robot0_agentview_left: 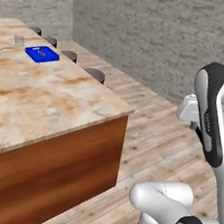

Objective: Take the tongs from the drawer on the left and place them on the dining counter next to the tray containing the kebab skewer.

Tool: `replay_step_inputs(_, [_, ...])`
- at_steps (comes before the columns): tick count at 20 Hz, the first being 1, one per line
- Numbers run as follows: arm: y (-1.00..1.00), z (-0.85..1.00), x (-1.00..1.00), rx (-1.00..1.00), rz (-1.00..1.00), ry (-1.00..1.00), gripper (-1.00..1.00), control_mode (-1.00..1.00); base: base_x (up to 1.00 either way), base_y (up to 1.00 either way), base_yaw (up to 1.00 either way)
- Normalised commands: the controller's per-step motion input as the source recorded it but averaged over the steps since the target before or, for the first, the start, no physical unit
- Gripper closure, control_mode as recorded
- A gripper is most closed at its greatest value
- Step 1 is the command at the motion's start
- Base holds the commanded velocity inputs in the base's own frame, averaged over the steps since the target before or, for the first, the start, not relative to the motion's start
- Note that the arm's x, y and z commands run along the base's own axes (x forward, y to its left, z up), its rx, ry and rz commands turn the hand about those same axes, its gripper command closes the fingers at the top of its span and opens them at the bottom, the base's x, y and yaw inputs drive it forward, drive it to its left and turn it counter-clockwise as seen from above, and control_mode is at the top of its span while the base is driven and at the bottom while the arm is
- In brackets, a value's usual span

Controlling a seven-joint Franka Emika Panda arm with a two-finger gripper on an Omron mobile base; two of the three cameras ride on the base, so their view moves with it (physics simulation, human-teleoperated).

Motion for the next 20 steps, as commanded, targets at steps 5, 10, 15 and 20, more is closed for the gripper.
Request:
replay_step_inputs(5, [0.00,0.00,0.00,0.00,0.00,0.00,1.00,1.00,0.00,-1.00,0.29])
replay_step_inputs(10, [0.00,0.00,0.00,0.00,0.00,0.00,1.00,1.00,0.42,-1.00,0.36])
replay_step_inputs(15, [0.00,0.00,0.00,0.00,0.00,0.00,1.00,1.00,0.61,-1.00,0.33])
replay_step_inputs(20, [0.00,0.00,0.00,0.00,0.00,0.00,1.00,1.00,0.47,-1.00,0.33])
